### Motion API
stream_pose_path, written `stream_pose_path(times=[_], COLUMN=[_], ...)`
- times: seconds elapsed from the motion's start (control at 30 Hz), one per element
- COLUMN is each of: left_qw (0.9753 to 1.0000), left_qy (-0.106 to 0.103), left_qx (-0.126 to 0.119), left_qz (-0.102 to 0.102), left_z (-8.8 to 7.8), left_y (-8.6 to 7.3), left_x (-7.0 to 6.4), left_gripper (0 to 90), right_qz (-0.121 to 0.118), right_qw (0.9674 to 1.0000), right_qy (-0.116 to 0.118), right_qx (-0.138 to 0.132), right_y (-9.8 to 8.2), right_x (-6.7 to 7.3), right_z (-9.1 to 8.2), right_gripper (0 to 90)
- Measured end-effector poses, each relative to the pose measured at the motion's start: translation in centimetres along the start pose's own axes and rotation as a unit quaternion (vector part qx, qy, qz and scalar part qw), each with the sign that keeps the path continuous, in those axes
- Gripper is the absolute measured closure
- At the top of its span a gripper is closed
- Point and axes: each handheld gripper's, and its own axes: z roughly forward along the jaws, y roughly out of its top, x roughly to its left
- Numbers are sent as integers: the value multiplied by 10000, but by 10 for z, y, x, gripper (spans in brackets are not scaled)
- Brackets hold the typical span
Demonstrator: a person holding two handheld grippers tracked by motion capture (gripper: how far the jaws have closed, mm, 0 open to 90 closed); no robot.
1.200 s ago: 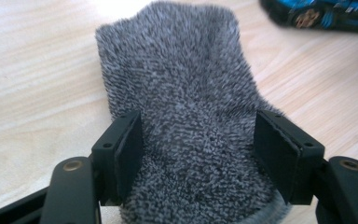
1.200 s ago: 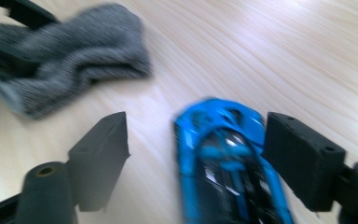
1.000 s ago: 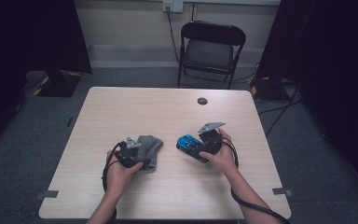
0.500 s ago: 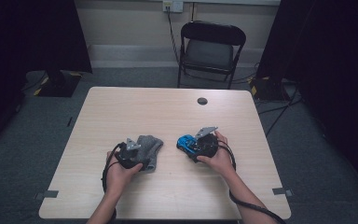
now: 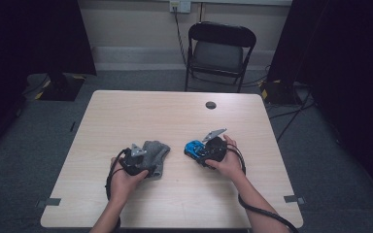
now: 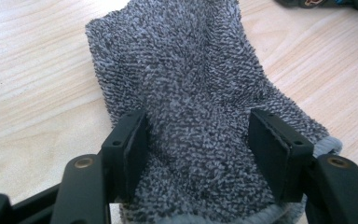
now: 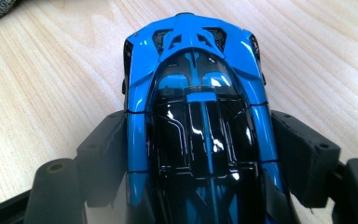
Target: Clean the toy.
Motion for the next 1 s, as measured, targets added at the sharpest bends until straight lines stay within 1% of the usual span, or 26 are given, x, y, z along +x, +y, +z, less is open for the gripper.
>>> stream_pose_path(times=[0.13,0.3,0.4,0.43,0.5,0.63,0.67,0.7,0.77,0.8,0.87,0.9,0.93,0.97,1.0], left_qw=[10000,10000,10000,10000,10000,10000,10000,10000,10000,10000,10000,10000,10000,10000,10000], left_qy=[-5,-6,-35,-36,-35,-26,-20,-38,-11,-11,-4,-7,-6,-3,0], left_qx=[-2,-12,-4,17,-10,-14,-5,6,-10,-4,-3,-2,-8,-11,17], left_qz=[-11,-10,-73,-49,-85,-75,-66,-92,-85,-83,-83,-83,-82,-84,-56], left_z=[0,0,0,0,0,1,1,1,1,1,1,1,1,1,1], left_y=[0,0,1,1,1,1,1,1,1,1,2,2,1,1,2], left_x=[0,0,0,0,0,-1,-1,-1,-1,-1,-1,-1,-1,-1,-1], left_gripper=[385,385,381,379,375,371,370,370,370,370,370,370,370,370,370], right_qz=[80,110,146,138,149,76,88,98,113,136,71,77,160,173,202], right_qw=[10000,9999,9997,9998,9997,9997,9997,9997,9997,9998,9997,9996,9997,9997,9996], right_qy=[-54,-123,-169,-174,-177,-215,-212,-203,-228,-162,-206,-240,-182,-158,-192], right_qx=[9,15,25,25,22,58,56,47,-14,25,88,126,81,43,37], right_y=[0,0,0,0,-1,-1,-1,-1,-1,-1,-2,-3,-5,-6,-7], right_x=[1,3,4,4,3,4,4,3,2,1,1,1,0,-1,-1], right_z=[0,-1,-1,-2,-2,-4,-5,-6,-10,-12,-13,-12,-13,-13,-13], right_gripper=[255,256,257,257,257,259,260,273,284,284,284,284,284,284,284])
